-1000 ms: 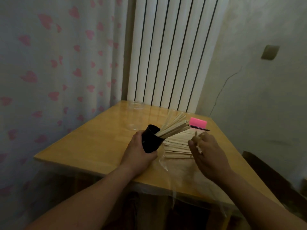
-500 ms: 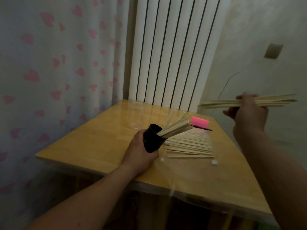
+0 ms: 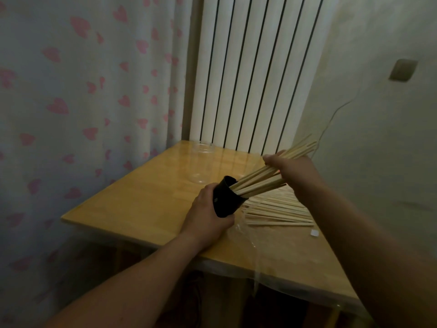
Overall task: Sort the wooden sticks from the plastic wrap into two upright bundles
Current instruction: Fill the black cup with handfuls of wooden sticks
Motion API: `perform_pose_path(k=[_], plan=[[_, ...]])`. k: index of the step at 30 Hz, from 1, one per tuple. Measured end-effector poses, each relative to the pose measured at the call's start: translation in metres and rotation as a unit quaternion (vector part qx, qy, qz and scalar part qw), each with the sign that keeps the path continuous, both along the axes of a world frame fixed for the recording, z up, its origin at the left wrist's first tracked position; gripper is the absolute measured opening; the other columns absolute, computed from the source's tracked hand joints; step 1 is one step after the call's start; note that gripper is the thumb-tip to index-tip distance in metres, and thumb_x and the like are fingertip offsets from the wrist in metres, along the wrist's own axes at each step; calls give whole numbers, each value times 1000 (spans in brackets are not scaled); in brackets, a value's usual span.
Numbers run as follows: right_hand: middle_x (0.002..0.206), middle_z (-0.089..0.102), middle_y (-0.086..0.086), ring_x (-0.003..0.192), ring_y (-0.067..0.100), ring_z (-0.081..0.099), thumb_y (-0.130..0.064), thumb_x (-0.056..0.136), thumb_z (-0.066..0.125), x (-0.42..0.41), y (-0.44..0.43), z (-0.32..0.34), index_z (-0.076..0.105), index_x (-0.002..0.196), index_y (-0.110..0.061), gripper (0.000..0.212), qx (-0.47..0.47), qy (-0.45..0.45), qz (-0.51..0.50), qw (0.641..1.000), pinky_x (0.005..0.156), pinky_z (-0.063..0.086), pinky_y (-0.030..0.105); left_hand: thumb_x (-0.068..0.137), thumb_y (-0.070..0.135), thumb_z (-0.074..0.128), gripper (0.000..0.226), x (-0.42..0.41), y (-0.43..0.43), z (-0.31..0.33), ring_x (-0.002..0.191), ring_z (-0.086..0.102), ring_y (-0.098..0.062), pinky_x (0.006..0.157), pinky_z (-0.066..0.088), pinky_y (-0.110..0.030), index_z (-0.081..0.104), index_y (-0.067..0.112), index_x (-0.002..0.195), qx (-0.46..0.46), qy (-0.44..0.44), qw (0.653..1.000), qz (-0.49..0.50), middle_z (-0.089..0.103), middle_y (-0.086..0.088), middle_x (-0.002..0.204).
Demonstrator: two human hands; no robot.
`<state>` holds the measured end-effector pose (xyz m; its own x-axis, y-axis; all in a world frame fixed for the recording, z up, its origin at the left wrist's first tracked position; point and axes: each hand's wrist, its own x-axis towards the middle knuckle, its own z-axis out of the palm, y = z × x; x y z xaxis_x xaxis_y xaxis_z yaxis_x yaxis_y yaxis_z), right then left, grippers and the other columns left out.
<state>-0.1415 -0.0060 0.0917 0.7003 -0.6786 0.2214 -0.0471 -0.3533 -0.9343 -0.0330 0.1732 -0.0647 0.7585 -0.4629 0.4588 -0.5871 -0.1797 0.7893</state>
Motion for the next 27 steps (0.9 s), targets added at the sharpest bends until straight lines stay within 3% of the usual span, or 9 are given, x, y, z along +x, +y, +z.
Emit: perform_pose_path(k=[5, 8, 11, 16, 20, 24, 27], plan=[[110, 72, 15, 101, 32, 72, -36, 90, 82, 6, 2, -2, 70, 115, -11, 38, 49, -3, 25, 998, 76, 58, 39, 72, 44, 83, 82, -1, 1, 1, 119, 58, -10, 98, 57, -43, 41, 41, 143, 1, 0, 1000, 3, 55, 16, 133], [118, 69, 15, 106, 32, 69, -54, 88, 78, 5, -2, -2, 64, 126, -11, 59, 96, -63, -5, 993, 86, 58, 46, 74, 42, 84, 82, -1, 1, 0, 120, 57, -11, 99, 57, -42, 42, 39, 145, 3, 0, 1000, 2, 55, 14, 134], [118, 66, 10, 109, 28, 66, -67, 93, 60, 0, 5, 1, 60, 131, -15, 65, 55, -105, -19, 993, 88, 56, 47, 74, 41, 84, 85, -1, 1, 1, 123, 56, -11, 102, 56, -41, 41, 37, 148, 4, 2, 1000, 4, 54, 15, 136], [99, 66, -1, 93, 17, 64, -50, 111, 40, -6, 22, -14, 68, 120, -20, 42, -92, -71, -4, 993, 81, 51, 38, 73, 43, 83, 85, -2, 2, 1, 121, 56, -11, 100, 56, -42, 41, 38, 146, 8, 2, 1000, 3, 54, 15, 135], [108, 68, 5, 100, 25, 67, -31, 107, 55, 1, 10, -13, 67, 121, -19, 23, -39, -93, -72, 992, 70, 52, 34, 74, 44, 82, 85, -2, 2, 1, 120, 55, -10, 101, 56, -41, 40, 39, 146, 13, -7, 1000, 6, 52, 15, 133], [116, 70, 5, 102, 22, 67, -27, 105, 57, 4, 6, -9, 66, 113, -26, 12, -30, -99, -57, 993, 82, 58, 43, 74, 46, 82, 82, -1, 1, 0, 117, 57, -11, 97, 57, -42, 40, 40, 144, 15, -9, 1000, 9, 54, 13, 130], [116, 69, 4, 106, 24, 67, -27, 107, 52, 4, 6, -10, 67, 114, -29, 17, -26, -103, -38, 994, 87, 59, 46, 73, 47, 82, 83, 0, 1, 0, 116, 58, -11, 96, 58, -42, 40, 41, 145, 15, -11, 1000, 10, 55, 14, 130]])
